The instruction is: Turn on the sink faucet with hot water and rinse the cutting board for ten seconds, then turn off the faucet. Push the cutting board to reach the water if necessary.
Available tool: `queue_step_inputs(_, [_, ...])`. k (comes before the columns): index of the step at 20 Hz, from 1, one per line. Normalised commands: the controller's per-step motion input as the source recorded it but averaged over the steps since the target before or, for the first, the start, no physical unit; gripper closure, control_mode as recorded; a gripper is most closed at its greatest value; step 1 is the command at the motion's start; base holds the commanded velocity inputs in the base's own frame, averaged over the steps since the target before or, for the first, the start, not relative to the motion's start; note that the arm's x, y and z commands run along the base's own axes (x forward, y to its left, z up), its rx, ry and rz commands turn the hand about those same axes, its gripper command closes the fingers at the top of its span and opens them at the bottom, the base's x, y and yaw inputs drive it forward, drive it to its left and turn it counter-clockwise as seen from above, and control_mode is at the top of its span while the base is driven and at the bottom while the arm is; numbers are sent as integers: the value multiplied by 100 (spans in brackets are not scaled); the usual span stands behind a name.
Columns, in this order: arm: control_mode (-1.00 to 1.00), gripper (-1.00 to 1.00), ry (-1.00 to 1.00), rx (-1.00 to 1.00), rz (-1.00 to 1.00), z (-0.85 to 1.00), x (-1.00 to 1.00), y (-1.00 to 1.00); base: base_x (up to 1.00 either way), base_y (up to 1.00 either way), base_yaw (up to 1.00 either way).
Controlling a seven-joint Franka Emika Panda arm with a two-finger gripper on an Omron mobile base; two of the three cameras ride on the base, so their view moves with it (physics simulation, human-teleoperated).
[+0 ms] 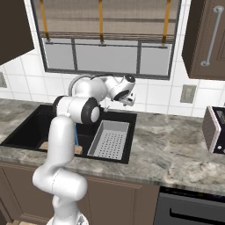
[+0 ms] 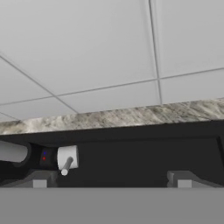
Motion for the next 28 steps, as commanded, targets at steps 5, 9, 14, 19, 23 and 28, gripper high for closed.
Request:
queue_step_inputs(5, [-100,-100,0,0,0,0,0,0,0,0,0])
queue_step_inputs(9, [-100,-100,0,0,0,0,0,0,0,0,0])
queue_step_inputs(14, [-100,-100,0,0,0,0,0,0,0,0,0])
queue_step_inputs(19, [-100,-100,0,0,0,0,0,0,0,0,0])
queue_step_inputs(23, [-100,-100,0,0,0,0,0,0,0,0,0])
queue_step_inputs(28, [-100,-100,0,0,0,0,0,0,0,0,0])
